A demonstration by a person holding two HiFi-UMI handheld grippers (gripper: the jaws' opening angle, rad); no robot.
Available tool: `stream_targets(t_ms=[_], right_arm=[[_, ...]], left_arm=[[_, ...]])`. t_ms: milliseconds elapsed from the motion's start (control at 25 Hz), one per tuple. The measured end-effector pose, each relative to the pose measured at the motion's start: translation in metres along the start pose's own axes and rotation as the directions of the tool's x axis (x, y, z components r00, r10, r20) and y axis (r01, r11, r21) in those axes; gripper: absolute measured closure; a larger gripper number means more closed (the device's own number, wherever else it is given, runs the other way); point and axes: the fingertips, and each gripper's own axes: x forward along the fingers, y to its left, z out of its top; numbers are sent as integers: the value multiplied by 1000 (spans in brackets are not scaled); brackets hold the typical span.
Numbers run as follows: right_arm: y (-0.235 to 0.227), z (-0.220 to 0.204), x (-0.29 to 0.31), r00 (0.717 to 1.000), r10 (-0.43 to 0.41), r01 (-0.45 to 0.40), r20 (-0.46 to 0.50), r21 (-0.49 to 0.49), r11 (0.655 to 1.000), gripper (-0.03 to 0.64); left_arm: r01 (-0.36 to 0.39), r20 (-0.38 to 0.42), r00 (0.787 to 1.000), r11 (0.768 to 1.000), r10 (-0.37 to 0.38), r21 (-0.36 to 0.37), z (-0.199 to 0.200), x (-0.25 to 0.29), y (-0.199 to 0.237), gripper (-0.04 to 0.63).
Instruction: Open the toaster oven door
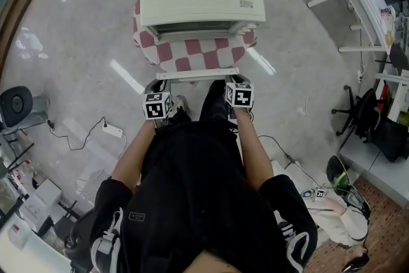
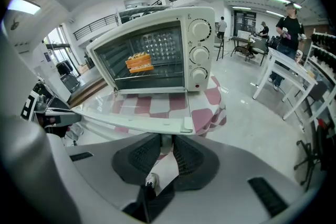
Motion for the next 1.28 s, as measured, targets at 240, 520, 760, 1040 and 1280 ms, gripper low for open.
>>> stream_targets(t_ms=[240, 520, 760, 1040, 1280], right_arm=[[-2, -18, 11, 999, 5, -5, -40, 8, 1000, 526], [-5, -42, 28, 997, -1, 2, -82, 8, 1000, 529], [-8, -58, 47, 995, 4, -4, -101, 1, 1000, 531], [-14, -76, 66, 991, -5, 7, -133, 19, 1000, 532], [-17, -92, 85, 986, 1, 1, -169, 9, 1000, 537]], left_arm=[[15, -51, 999, 1000, -15, 3, -21, 11, 2, 511], [24, -108, 994, 1000, -23, 10, -49, 25, 7, 518], [29, -149, 988, 1000, -28, 5, -69, 41, 12, 522], [26, -191, 981, 1000, -25, 4, -90, 59, 18, 528], [20, -225, 974, 1000, -20, -2, -104, 72, 23, 531]])
